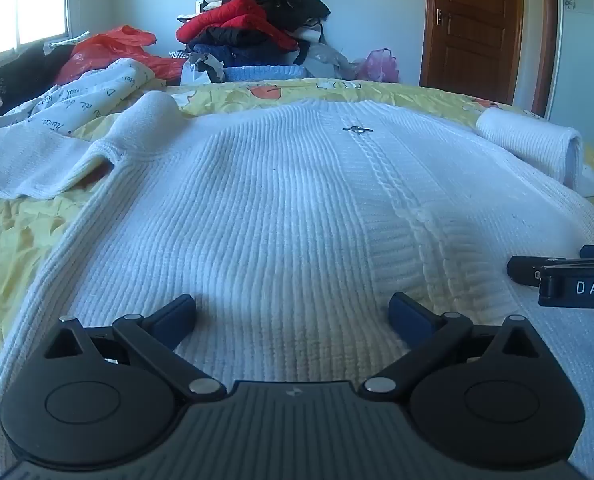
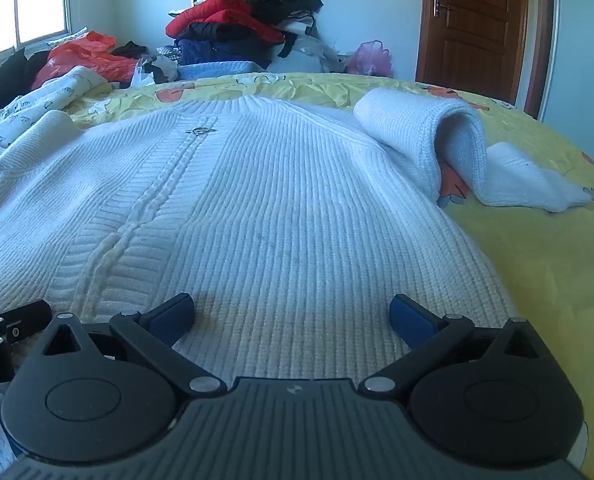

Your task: Fold small clothes

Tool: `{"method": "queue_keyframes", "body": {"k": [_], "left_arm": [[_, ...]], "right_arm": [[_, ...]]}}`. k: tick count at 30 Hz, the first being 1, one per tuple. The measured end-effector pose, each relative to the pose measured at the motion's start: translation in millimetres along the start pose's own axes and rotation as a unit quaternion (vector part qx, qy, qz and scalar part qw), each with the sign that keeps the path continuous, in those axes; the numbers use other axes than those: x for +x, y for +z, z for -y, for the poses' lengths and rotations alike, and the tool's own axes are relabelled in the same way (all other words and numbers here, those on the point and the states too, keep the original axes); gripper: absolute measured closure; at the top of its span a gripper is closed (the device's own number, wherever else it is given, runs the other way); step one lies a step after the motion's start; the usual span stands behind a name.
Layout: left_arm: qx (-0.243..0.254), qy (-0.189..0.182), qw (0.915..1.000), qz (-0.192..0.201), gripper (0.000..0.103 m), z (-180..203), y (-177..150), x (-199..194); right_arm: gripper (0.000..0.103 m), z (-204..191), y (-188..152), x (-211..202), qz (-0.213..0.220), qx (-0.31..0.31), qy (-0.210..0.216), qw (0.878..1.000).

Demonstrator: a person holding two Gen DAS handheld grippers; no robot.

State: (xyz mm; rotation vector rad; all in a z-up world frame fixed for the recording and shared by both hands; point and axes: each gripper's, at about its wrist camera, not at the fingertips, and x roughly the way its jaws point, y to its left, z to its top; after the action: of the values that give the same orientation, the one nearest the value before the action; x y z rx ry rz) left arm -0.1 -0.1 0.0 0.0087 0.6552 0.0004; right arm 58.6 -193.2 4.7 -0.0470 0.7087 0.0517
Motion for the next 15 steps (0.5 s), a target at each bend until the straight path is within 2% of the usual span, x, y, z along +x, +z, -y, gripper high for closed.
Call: {"method": "queue_keyframes", "body": {"k": [15], "left_arm": [[0.003, 0.006, 1.0000, -0.001, 0.000, 1.4, -0.5, -0.7]], "right_arm": [[0.001, 0.2, -0.3, -0.6, 0.000, 0.000, 0.000, 1.000]]}}
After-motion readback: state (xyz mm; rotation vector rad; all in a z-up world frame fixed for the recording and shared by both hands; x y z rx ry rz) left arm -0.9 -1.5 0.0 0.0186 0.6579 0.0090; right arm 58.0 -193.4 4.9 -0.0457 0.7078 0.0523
